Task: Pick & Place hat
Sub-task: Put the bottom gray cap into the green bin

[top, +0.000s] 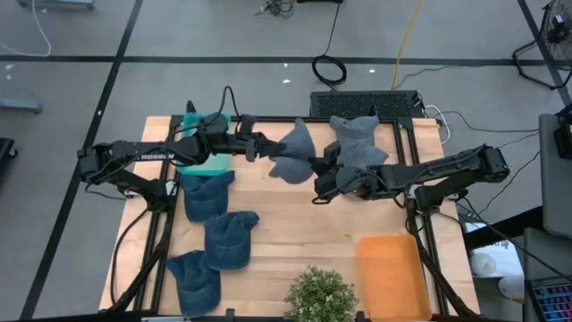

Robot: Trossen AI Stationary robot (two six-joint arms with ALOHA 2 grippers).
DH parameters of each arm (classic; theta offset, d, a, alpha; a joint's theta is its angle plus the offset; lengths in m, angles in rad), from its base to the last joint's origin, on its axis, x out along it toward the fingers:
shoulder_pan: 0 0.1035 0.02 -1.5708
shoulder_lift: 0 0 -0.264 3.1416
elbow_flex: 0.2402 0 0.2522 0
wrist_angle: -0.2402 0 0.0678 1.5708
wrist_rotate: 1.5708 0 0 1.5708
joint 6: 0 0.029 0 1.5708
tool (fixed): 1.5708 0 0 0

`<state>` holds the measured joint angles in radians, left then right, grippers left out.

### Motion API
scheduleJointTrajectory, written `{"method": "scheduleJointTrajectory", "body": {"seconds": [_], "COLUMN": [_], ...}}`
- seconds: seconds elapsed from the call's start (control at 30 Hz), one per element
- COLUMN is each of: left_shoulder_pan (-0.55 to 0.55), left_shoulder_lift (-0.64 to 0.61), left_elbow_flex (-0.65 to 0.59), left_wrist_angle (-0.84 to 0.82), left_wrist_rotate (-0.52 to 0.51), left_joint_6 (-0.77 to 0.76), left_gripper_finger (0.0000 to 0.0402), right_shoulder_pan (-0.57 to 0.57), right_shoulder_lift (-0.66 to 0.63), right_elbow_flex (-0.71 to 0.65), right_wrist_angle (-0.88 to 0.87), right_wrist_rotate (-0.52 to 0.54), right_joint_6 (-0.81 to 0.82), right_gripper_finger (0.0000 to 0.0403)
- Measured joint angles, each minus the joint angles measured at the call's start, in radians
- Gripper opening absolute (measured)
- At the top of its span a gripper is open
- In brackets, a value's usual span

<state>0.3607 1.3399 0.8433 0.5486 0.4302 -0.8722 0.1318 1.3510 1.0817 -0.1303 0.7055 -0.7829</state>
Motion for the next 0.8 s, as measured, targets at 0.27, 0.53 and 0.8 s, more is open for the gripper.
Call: {"method": "scheduleJointTrajectory", "body": {"seconds": [0.27, 0.53, 0.8], "left_shoulder_pan": [0.060, 0.140, 0.184], "left_shoulder_lift": [0.000, 0.000, -0.025], "left_elbow_flex": [0.000, 0.002, 0.198], "left_wrist_angle": [0.001, -0.004, -0.500], "left_wrist_rotate": [0.046, 0.263, 0.491], "left_joint_6": [0.000, -0.022, 0.229], "left_gripper_finger": [0.0023, 0.0023, 0.0023], "right_shoulder_pan": [0.000, 0.001, -0.063], "right_shoulder_lift": [-0.005, -0.111, -0.290], "right_elbow_flex": [0.000, 0.000, 0.000], "right_wrist_angle": [-0.073, -0.105, -0.205], "right_wrist_rotate": [0.002, -0.013, -0.263], "right_joint_6": [0.249, 0.420, 0.560], "right_gripper_finger": [0.0191, 0.0265, 0.0274]}}
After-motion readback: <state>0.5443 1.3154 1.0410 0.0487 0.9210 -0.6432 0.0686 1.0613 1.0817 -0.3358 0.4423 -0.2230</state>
